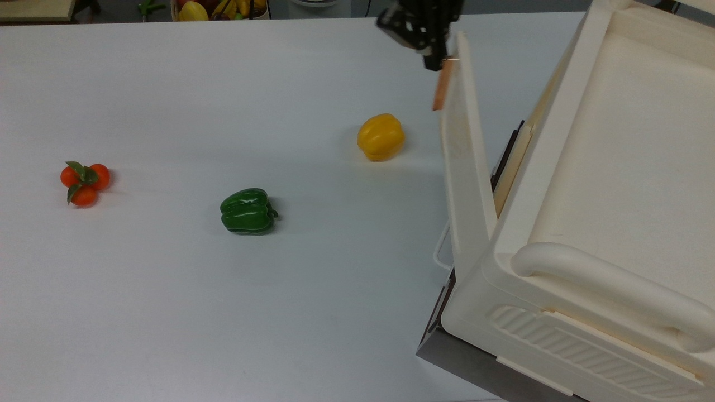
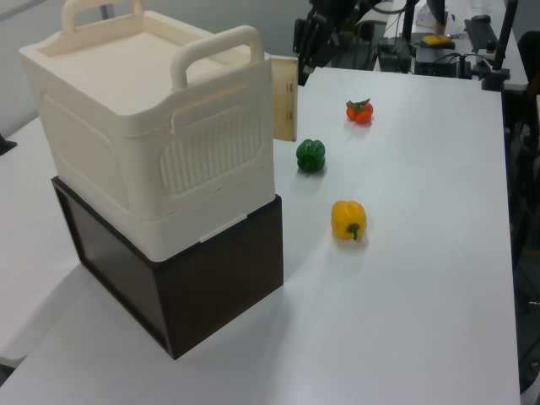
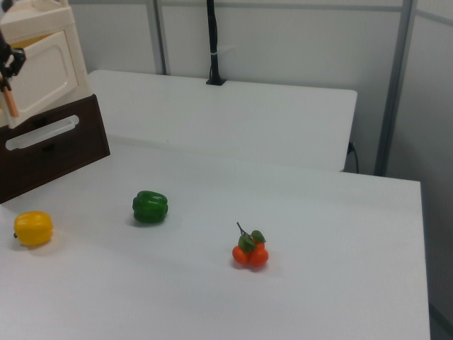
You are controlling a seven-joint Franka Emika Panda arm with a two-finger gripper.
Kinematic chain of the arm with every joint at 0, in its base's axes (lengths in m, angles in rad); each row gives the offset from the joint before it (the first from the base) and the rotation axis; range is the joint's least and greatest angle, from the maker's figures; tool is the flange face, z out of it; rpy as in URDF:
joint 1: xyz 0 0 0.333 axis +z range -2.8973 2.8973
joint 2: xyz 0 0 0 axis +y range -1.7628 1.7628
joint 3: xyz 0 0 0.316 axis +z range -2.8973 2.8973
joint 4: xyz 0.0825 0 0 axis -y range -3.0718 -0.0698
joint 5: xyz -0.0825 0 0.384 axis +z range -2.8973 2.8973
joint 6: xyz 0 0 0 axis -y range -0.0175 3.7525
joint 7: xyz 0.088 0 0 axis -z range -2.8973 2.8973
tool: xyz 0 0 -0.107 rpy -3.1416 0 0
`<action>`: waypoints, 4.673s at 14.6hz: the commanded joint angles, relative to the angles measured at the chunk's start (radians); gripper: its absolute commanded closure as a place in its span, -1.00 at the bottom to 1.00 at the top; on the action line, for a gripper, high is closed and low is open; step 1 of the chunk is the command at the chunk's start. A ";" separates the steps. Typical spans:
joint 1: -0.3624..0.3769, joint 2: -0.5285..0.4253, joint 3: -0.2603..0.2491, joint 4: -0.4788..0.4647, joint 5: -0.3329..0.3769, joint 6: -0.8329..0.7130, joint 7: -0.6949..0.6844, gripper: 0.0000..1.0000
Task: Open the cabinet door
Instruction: 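Pull the door edge outward, swinging it open on its hinge, then keep pulling the door edge until the door swings wide open, then release the door and lift the gripper away from it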
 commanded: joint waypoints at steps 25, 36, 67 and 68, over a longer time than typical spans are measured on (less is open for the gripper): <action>-0.111 -0.033 -0.143 -0.020 0.013 -0.027 -0.060 0.87; -0.089 -0.015 -0.072 -0.043 0.114 0.087 -0.048 0.89; 0.038 -0.188 -0.345 -0.057 -0.066 -0.481 0.412 -1.00; 0.055 -0.189 -0.365 -0.058 -0.066 -0.487 0.505 -1.00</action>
